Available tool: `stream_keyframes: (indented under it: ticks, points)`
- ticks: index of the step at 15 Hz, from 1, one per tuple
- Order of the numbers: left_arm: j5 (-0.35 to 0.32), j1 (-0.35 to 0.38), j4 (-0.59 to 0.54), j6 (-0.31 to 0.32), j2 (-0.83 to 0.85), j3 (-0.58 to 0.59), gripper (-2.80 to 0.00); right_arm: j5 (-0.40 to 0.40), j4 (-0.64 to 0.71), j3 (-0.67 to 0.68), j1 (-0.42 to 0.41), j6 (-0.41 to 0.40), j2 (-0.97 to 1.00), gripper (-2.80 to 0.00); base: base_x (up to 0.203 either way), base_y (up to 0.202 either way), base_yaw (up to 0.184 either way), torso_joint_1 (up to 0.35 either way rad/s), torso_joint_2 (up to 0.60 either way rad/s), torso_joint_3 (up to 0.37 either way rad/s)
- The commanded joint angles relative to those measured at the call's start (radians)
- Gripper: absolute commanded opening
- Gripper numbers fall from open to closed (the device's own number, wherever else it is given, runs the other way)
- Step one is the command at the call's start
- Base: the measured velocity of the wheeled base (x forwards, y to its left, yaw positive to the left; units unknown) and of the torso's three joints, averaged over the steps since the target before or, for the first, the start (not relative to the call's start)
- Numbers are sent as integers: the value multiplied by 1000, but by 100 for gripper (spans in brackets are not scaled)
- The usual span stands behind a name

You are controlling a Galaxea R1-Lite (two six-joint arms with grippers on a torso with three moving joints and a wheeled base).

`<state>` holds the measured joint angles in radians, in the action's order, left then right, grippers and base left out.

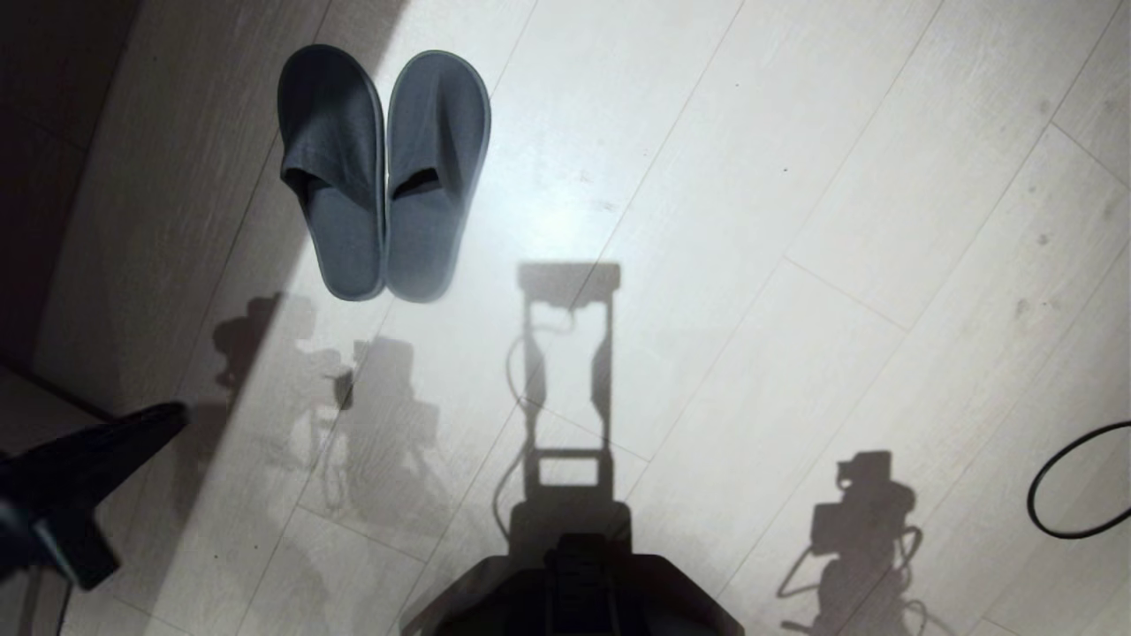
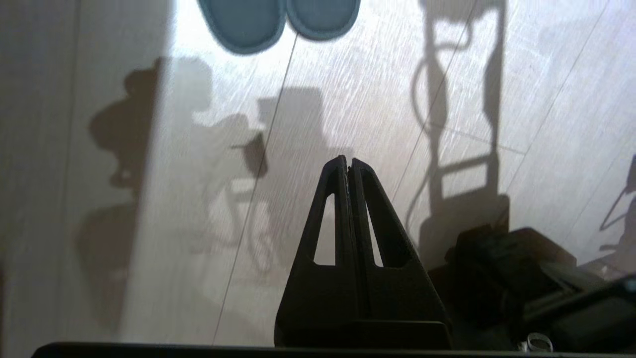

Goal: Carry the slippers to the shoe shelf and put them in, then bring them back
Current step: Pick up the slippers on the floor

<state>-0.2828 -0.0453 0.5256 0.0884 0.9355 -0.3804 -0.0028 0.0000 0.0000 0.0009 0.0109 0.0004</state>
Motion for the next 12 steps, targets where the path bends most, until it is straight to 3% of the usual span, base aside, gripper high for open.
stream_keyframes:
  ticks: [1,7,10,11,12]
  points:
    - [-2,-39,158,-10,226,-7,-280,0,0,0,1,0,0,-280,0,0,0,0,0,0]
    - [159,-232,656,-150,503,-38,-280,0,0,0,0,0,0,-280,0,0,0,0,0,0]
    - [171,-249,686,-174,548,-4,-280,0,0,0,1,0,0,-280,0,0,0,0,0,0]
    - [171,-263,699,-176,555,-2,0,0,0,0,-1,0,0,-280,0,0,0,0,0,0]
    - [171,-275,739,-176,586,-1,0,0,0,0,1,0,0,-280,0,0,0,0,0,0]
